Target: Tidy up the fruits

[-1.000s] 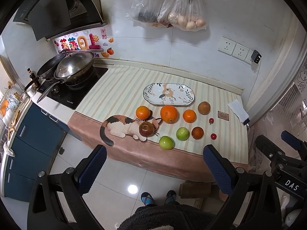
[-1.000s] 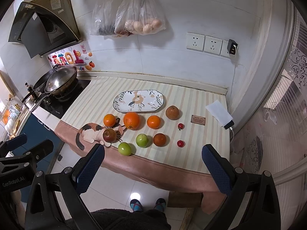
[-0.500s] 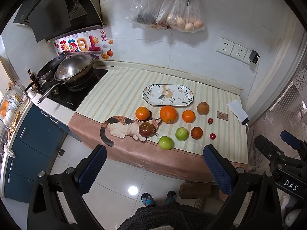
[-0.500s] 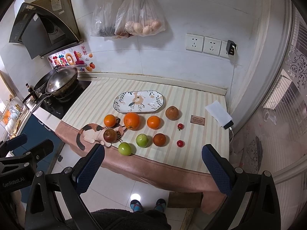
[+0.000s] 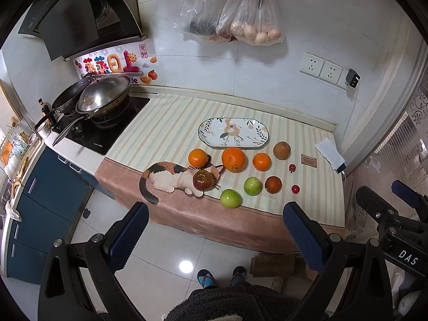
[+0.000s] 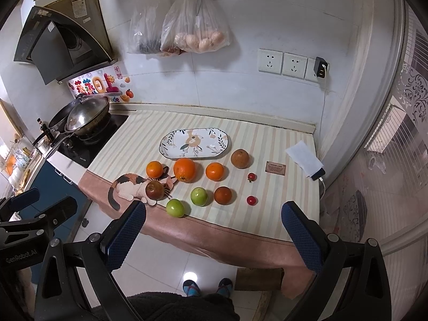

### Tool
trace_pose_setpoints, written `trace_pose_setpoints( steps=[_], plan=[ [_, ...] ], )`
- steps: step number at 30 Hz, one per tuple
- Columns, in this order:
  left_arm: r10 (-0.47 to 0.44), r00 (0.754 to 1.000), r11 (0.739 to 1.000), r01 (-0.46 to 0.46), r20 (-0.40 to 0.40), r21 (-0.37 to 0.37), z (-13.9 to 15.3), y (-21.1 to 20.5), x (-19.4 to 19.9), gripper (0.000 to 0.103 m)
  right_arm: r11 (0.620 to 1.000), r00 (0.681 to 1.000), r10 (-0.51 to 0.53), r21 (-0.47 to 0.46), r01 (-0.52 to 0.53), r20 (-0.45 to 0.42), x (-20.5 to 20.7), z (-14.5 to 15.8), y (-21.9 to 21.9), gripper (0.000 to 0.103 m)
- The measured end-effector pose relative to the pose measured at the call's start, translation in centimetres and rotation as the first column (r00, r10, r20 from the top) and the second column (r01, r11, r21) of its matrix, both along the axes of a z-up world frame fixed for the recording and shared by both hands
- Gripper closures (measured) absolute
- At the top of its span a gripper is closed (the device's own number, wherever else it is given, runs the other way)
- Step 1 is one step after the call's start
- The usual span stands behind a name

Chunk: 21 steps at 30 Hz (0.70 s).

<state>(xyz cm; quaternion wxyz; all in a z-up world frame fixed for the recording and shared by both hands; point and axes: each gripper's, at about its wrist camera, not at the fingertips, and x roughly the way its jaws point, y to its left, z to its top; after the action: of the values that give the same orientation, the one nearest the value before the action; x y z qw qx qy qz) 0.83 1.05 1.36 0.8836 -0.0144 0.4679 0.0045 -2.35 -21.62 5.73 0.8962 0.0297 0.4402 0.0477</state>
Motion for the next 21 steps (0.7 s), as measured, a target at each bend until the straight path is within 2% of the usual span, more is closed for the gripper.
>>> trace_pose_setpoints(
  steps=[5,10,16,21],
  plan=[
    [0.005,1.0,1.0,-0.005,0.005,-0.001,0.3,0.0,0.3,0.0,1.0,1.0,-0.017,0.026,0.017,0.005,-0.3,0.5,-0.2,0.0],
    [0.061,0.998,0.998,-0.061,0.009,0.025,-0.8,1.9,2.6,0.0,0.997,0.999,-0.05,0.066,0.05,-0.006,1.2,-0.9,0.1,0.0],
    [0.124,0.992,0.989,-0.122,-0.021,0.086,-5.1,5.9,6.7,0.0,0.993,0.996,-0.084,0.077,0.087,-0.043,5.1,-4.4,2.2,0.0],
    [0.152,0.982,0.986,-0.142,-0.112,0.088,-9.1,8.9,11.2,0.0,0.991,0.99,-0.074,0.097,0.087,-0.122,10.0,-8.8,4.4,0.0]
  ],
)
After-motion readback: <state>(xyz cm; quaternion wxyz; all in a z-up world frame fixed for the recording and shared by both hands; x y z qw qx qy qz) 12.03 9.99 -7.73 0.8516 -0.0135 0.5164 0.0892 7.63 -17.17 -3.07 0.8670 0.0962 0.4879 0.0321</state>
